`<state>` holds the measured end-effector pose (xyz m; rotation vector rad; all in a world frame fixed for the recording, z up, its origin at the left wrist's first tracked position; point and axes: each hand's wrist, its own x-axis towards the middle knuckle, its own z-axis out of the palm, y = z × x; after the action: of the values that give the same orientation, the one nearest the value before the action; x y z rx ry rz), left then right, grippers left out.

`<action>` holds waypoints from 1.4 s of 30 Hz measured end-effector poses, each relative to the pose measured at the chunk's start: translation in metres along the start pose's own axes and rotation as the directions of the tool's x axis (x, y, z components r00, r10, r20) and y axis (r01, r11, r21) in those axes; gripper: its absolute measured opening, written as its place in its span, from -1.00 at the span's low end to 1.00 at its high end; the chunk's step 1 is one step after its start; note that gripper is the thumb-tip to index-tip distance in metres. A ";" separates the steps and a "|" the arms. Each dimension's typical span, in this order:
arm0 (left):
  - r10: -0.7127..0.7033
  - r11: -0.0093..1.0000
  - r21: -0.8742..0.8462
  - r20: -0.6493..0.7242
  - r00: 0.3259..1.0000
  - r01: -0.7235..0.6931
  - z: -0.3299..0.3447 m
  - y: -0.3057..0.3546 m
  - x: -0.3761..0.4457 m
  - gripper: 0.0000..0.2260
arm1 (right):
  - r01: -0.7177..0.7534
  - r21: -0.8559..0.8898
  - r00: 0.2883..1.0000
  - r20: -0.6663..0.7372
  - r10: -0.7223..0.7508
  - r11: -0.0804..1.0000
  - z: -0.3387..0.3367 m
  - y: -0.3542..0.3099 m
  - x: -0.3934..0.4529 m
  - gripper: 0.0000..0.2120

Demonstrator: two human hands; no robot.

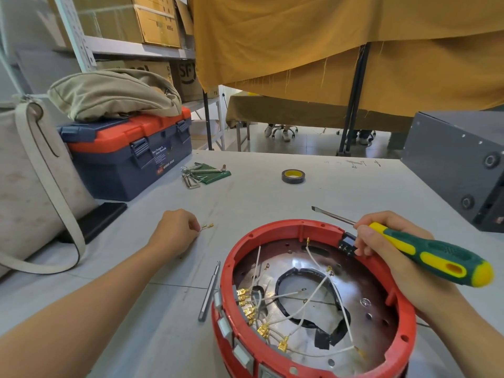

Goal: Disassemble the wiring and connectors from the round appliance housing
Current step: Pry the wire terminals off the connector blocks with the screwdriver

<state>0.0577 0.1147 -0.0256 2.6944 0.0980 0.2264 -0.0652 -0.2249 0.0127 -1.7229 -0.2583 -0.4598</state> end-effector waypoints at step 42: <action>0.181 0.872 -0.481 0.133 0.975 -0.096 -0.016 0.108 -0.078 -0.76 | 0.051 -0.051 0.984 -0.168 -0.059 0.997 -0.007 -0.004 -0.039 -0.91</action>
<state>-0.0187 0.0160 0.0236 2.2184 -0.1847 0.0452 -0.1027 -0.2280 0.0001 -1.7135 -0.1743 -0.6538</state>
